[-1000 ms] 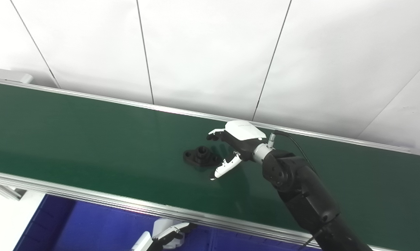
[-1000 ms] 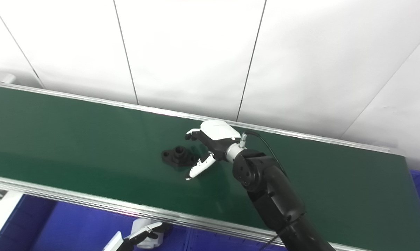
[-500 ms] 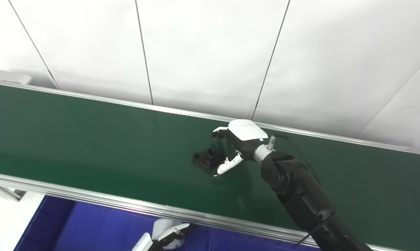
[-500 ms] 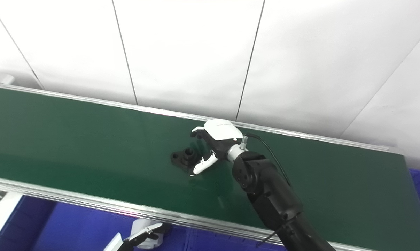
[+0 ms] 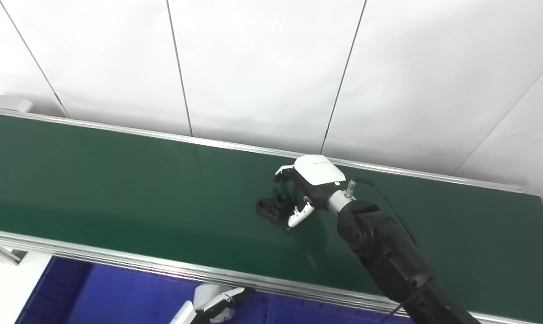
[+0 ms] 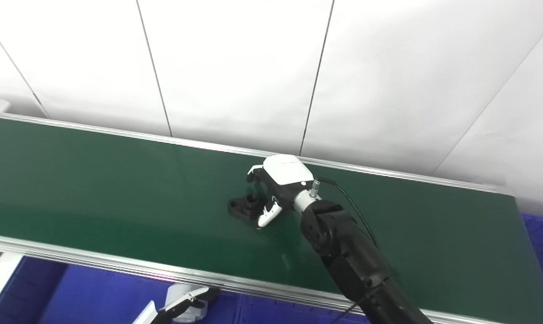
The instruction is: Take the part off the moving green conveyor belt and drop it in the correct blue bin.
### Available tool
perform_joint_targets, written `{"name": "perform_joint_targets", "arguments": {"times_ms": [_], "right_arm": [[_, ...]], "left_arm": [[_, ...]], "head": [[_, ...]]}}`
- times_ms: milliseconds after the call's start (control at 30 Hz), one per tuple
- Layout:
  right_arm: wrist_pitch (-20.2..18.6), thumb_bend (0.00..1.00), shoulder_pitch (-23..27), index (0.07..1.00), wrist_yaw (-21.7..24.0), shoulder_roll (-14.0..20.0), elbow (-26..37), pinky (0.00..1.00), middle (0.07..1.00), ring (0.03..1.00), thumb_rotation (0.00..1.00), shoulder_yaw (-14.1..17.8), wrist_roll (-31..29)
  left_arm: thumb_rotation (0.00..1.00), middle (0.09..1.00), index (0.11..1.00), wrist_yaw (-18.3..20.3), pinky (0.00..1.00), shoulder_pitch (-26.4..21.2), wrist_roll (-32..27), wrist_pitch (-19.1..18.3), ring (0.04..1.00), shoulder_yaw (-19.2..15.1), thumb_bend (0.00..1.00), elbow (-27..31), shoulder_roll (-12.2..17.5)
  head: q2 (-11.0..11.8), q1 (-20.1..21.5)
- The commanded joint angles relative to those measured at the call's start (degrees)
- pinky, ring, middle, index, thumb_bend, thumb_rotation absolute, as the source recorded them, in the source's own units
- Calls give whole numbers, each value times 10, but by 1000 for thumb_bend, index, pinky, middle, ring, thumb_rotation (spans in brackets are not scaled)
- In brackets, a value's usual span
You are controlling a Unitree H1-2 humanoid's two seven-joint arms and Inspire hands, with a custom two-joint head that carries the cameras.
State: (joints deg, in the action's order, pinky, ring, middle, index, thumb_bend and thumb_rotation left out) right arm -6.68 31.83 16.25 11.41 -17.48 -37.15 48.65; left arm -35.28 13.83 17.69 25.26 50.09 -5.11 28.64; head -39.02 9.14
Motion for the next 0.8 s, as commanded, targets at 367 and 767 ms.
{"name": "perform_joint_targets", "arguments": {"times_ms": [367, 767], "right_arm": [[62, 510, -34, 546, 44, 40, 71, 260, 460, 362, 0, -80, 46], [78, 524, -47, 518, 15, 52, 85, 244, 422, 313, 0, -76, 81]], "left_arm": [[392, 873, 856, -1, 764, 7, 6, 17, 832, -13, 827, 19, -5], [400, 873, 857, -4, 782, 3, 1, 17, 843, -10, 819, 20, -5]], "head": [[-13, 3], [-19, 3]]}}
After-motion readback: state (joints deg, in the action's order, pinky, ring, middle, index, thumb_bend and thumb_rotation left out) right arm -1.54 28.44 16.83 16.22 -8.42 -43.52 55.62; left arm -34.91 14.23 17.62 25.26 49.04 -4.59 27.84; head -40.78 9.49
